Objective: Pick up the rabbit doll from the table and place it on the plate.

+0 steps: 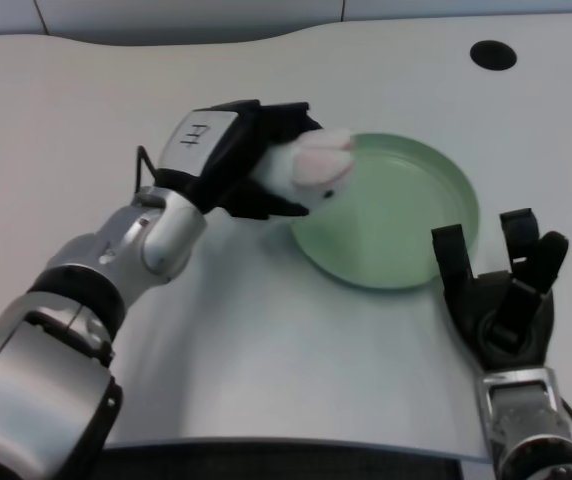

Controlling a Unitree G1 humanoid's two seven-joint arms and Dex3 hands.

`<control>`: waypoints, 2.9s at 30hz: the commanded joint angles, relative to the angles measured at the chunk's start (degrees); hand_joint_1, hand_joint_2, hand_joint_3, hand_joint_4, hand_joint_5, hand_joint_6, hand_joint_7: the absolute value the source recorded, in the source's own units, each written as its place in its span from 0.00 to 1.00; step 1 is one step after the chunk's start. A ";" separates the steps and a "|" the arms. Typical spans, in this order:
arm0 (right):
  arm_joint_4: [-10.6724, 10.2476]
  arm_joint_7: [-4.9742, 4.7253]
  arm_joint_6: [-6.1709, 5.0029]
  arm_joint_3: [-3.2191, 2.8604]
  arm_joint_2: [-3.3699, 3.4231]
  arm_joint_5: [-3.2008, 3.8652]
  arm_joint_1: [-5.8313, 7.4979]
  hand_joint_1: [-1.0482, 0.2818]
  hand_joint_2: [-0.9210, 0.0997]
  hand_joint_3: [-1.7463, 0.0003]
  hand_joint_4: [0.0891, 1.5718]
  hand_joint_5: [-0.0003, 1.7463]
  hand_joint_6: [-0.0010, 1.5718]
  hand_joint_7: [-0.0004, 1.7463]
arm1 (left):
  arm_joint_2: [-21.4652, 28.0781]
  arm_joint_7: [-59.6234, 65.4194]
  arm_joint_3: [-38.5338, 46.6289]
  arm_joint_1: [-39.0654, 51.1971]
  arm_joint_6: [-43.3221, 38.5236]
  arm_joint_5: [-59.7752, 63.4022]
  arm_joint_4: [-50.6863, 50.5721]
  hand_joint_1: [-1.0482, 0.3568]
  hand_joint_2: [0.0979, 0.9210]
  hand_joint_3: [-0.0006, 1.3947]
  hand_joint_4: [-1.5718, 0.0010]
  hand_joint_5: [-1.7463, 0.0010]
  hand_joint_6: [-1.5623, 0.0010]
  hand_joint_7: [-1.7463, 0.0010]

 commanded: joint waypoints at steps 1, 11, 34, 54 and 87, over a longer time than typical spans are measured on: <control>0.50 0.74 -0.85 -0.59 0.86 0.50 3.08 0.36 0.00 0.91 0.45 1.00 0.39 0.95 | -3.00 -1.34 -0.44 -1.26 -0.65 -0.35 0.17 0.54 0.84 0.00 0.54 0.19 0.49 0.38; -0.40 0.85 -1.42 -0.66 1.71 0.85 3.86 0.36 0.00 0.90 0.46 1.00 0.40 0.95 | -5.22 -2.08 -0.86 -1.31 -0.21 0.10 0.31 0.54 0.84 0.00 0.54 0.20 0.51 0.37; -4.07 4.80 -4.74 -0.78 5.28 3.22 7.71 0.35 0.00 0.89 0.45 1.00 0.37 0.99 | -9.57 4.54 -8.50 -1.99 9.36 6.21 1.75 0.38 0.95 0.00 0.75 0.70 0.59 0.98; -3.57 4.01 -4.64 -0.58 5.44 3.06 7.06 0.35 0.00 0.89 0.45 1.00 0.36 1.00 | -9.59 2.31 -8.18 -1.55 10.04 4.67 1.75 0.12 1.00 0.23 0.90 0.86 0.83 1.00; 2.11 -2.12 -2.18 0.09 1.64 0.82 0.04 0.37 0.00 0.91 0.48 1.00 0.38 1.00 | -11.74 -63.33 47.99 1.26 25.79 -58.51 -3.84 0.04 1.00 0.49 0.99 0.93 0.99 1.00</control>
